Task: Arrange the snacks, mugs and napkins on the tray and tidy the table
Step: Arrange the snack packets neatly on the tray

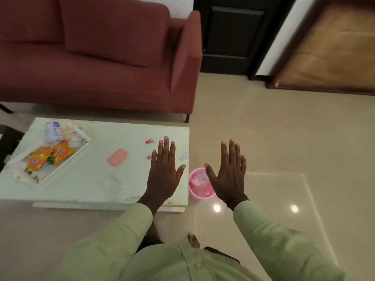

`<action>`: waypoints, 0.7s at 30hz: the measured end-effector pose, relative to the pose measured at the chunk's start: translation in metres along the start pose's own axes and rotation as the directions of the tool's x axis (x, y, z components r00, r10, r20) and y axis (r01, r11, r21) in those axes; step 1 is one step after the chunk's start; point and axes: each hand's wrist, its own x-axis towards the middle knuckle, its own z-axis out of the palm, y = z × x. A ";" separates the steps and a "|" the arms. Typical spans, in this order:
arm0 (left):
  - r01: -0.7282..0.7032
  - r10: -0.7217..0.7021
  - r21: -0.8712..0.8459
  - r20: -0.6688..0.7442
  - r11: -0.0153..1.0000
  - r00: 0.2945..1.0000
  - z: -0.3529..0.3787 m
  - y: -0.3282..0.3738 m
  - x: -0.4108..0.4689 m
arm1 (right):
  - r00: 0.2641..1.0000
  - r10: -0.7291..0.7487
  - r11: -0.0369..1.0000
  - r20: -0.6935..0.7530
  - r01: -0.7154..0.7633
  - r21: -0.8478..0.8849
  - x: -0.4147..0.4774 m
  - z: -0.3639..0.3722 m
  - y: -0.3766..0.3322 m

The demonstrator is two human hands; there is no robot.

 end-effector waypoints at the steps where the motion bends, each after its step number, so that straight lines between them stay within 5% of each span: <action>1: 0.037 -0.037 0.006 -0.013 0.999 0.999 -0.005 -0.014 -0.007 | 0.999 -0.038 0.999 0.005 0.038 0.002 0.003 0.006 -0.014; 11: 0.287 -0.284 0.020 -0.097 0.958 0.954 -0.056 -0.225 -0.093 | 0.935 -0.347 0.935 0.077 0.340 0.097 -0.009 0.089 -0.220; 21: 0.378 -0.375 0.050 -0.074 0.924 0.924 -0.118 -0.449 -0.165 | 0.899 -0.411 0.910 0.148 0.398 0.114 -0.053 0.181 -0.429</action>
